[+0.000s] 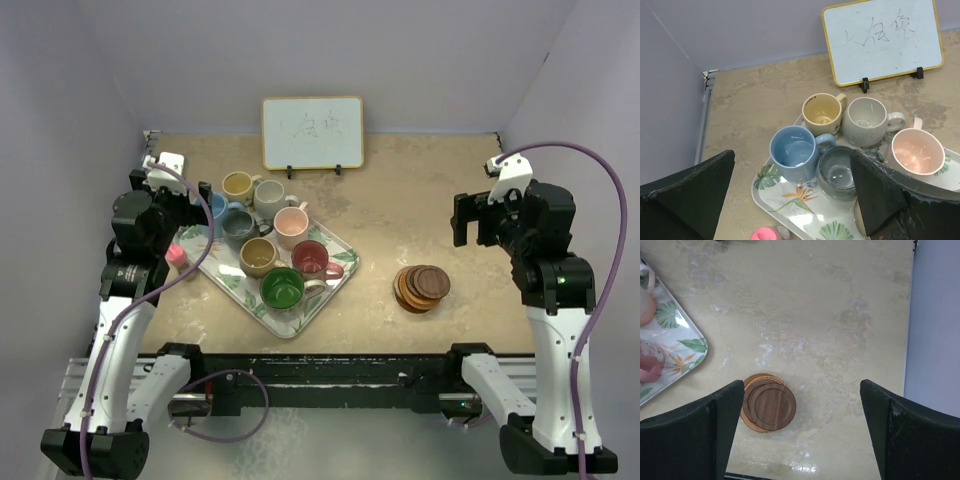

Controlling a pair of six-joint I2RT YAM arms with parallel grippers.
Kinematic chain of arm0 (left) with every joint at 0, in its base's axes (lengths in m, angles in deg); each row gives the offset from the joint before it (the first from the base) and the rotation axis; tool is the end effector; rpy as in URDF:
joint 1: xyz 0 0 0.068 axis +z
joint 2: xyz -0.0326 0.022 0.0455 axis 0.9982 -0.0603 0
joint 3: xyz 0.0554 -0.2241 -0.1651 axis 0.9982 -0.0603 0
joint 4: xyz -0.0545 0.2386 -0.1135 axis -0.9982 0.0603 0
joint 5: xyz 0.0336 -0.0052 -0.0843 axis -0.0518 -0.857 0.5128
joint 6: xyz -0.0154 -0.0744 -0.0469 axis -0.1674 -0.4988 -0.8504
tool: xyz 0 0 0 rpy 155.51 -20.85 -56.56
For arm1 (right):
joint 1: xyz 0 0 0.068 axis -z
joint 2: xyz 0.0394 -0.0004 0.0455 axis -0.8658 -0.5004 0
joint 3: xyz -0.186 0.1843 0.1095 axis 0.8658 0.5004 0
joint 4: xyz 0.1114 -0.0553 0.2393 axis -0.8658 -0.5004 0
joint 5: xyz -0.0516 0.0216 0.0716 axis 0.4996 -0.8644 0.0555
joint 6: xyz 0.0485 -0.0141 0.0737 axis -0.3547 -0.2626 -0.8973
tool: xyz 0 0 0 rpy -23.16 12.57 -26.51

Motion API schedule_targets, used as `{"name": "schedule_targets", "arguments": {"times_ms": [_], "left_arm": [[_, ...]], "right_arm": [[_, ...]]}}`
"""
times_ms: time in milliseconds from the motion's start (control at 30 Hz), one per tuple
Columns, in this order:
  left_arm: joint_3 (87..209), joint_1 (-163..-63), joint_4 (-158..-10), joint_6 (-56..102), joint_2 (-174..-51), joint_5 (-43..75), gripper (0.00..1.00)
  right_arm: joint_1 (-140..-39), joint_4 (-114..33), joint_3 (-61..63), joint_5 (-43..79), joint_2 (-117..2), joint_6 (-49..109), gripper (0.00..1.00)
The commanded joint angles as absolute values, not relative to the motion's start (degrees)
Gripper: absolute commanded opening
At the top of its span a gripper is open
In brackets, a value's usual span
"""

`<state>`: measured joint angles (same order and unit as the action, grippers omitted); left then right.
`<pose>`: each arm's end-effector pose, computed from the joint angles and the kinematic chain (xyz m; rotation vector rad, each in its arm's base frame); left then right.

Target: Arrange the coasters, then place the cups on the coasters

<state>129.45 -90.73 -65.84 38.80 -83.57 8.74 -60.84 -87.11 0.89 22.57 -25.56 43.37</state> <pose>0.2272 -0.0179 0.3792 0.1391 1.7245 -0.0116 0.1825 0.0076 0.4359 -0.1652 1.9186 -0.0091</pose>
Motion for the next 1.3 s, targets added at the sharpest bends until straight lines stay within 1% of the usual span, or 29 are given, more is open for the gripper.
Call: {"name": "schedule_targets", "arguments": {"times_ms": [0,300,533,700,933,1133,1267], "left_arm": [[129.63,-90.15,-67.92,39.42,-83.15,9.89,0.94],[129.31,-89.97,-67.61,39.58,-82.75,10.19,0.94],[128.88,-89.88,-66.64,39.97,-82.34,10.41,0.94],[128.79,-89.80,-64.96,42.27,-83.06,14.07,0.94],[127.64,-89.86,-64.69,41.44,-83.62,15.18,0.95],[127.38,-89.84,-65.09,41.44,-84.73,17.18,0.96],[127.10,-89.80,-65.77,41.40,-85.19,17.44,0.96]], "right_arm": [[-61.03,-85.00,0.24,23.10,-24.52,43.28,1.00],[-61.03,-85.45,0.76,22.88,-24.39,43.53,1.00],[-61.02,-87.27,1.17,25.14,-25.52,46.13,1.00],[-61.07,-91.15,1.16,26.96,-27.97,49.83,1.00],[-61.03,-95.08,4.60,25.06,-29.34,55.68,1.00],[-61.03,-101.76,7.71,17.43,-34.97,59.98,1.00],[-61.03,-100.90,10.88,14.74,-36.05,60.40,1.00]]}}
